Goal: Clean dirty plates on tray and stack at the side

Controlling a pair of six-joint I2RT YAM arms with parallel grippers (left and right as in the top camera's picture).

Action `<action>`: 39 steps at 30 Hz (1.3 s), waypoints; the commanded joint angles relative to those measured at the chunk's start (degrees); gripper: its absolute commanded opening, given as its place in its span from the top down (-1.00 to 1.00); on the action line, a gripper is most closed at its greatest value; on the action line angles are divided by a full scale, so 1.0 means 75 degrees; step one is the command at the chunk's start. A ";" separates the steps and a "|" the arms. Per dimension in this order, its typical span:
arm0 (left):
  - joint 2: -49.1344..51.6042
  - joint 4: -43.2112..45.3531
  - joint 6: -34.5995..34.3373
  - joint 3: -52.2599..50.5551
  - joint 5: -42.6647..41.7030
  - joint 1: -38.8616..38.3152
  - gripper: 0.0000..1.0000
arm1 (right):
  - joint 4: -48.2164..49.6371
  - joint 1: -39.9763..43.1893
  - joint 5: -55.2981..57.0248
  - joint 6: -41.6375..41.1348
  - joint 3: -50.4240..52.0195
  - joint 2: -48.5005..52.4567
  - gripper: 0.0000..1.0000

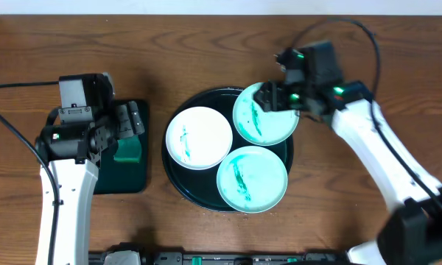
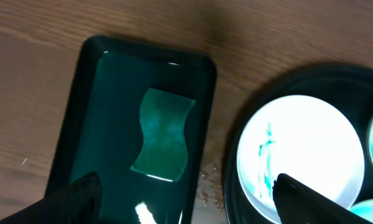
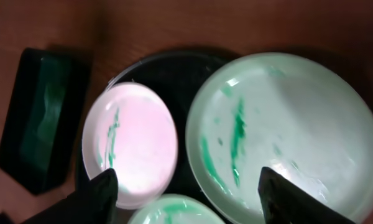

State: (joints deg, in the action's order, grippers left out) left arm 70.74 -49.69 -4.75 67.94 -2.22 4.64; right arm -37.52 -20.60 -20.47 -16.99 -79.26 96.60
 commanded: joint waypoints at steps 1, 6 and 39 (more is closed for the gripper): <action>0.0099 -0.0026 -0.0466 0.0166 0.0388 -0.0023 -0.76 | -0.0254 -0.0490 0.0536 -0.0565 -0.0740 0.0828 -0.28; 0.0367 -0.0029 -0.0469 0.0166 0.0388 -0.0023 -0.76 | -0.0370 -0.1049 0.0562 -0.1154 -0.1145 0.1859 -0.12; 0.0886 -0.0254 -0.0466 0.0111 0.0391 -0.0023 -0.76 | -0.0571 -0.2465 0.2276 -0.1792 -0.1122 0.3334 0.45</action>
State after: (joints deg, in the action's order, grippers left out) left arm 77.17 -51.27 -7.53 67.94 0.01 4.64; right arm -42.39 -38.50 -4.27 -29.12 -86.67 120.14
